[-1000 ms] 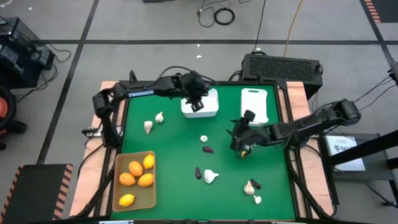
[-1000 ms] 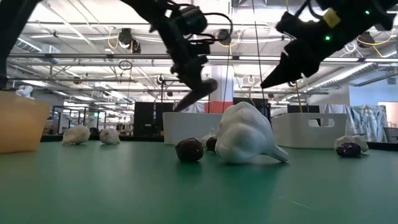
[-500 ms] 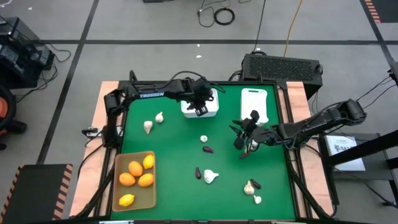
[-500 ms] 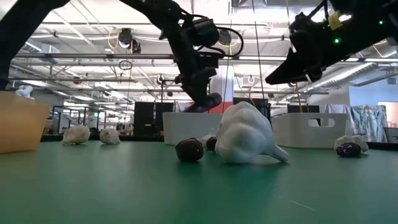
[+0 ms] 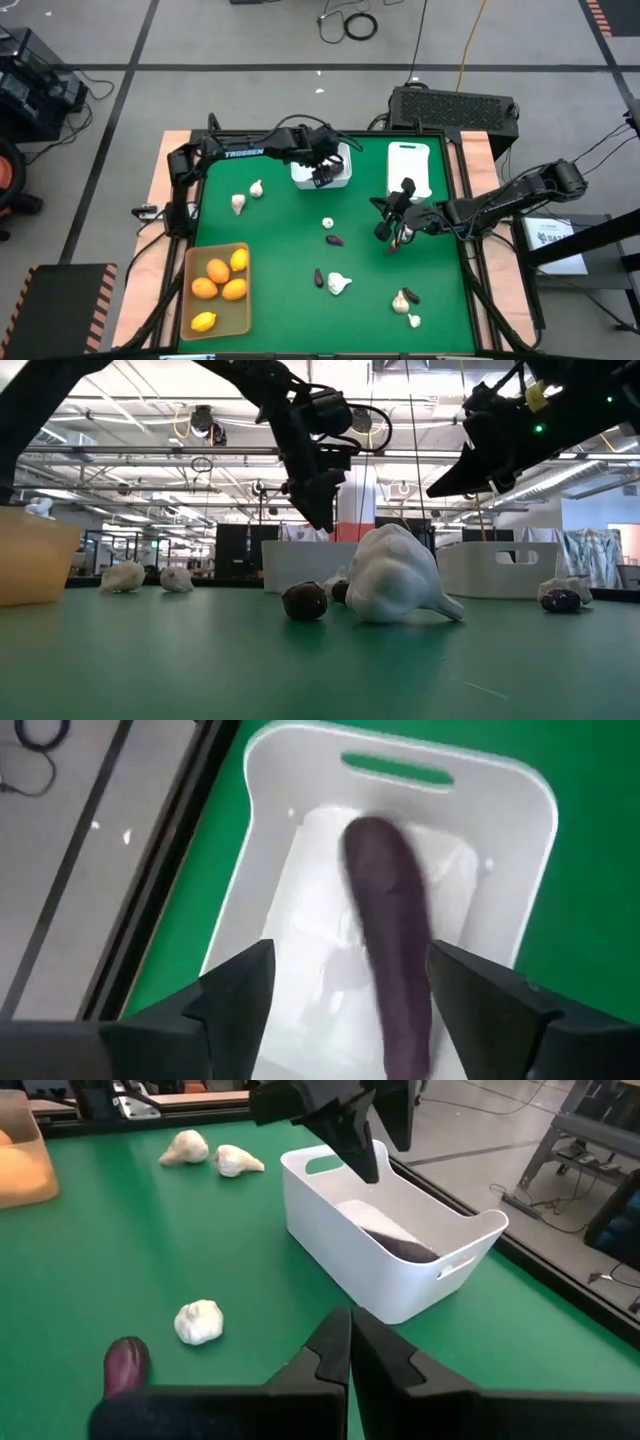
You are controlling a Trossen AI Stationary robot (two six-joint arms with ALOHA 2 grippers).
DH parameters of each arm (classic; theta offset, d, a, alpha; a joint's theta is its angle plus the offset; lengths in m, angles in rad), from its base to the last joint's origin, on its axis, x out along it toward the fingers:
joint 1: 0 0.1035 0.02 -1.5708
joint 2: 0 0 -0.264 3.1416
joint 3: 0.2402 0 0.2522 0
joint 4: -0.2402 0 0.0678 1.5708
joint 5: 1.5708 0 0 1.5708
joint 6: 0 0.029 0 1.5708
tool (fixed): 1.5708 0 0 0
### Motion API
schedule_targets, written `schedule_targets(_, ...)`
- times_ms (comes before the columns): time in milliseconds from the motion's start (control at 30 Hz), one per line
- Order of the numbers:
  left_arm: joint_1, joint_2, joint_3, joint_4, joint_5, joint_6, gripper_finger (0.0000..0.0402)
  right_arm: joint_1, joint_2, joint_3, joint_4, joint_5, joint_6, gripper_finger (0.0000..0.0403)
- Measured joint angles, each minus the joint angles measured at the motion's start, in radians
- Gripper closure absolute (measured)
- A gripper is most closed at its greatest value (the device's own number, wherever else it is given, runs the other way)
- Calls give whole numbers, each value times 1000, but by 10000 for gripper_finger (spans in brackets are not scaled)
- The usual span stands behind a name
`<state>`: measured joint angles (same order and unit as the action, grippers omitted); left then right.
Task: Sort produce into baskets
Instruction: Put the violet eggplant into the left white bin
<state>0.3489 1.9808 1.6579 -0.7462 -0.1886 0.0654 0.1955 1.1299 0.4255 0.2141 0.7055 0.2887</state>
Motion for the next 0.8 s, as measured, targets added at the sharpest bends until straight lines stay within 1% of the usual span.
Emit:
schedule_targets(133, -3, -12, 55, -65, 0, -1, 128, 0, 0, 0, 8, -14, 5, 401)
schedule_targets(233, -9, -52, 88, -119, 0, -8, 128, 0, 0, 0, 32, -70, 6, 402)
schedule_targets(333, -19, -120, 87, -173, -1, -31, 128, 3, 0, 0, 72, -139, 3, 399)
schedule_targets(467, -55, -226, 75, -185, -9, -71, 128, 3, 0, 1, 99, -198, 8, 399)
schedule_targets(633, -146, -379, -36, -116, -76, -111, 128, 3, 15, 2, 143, -287, 7, 399)
schedule_targets(700, -193, -444, -108, -68, -114, -123, 128, 3, 37, 1, 177, -318, 0, 399)
schedule_targets(800, -270, -544, -242, 32, -178, -157, 128, 5, 80, 2, 227, -335, -4, 399)
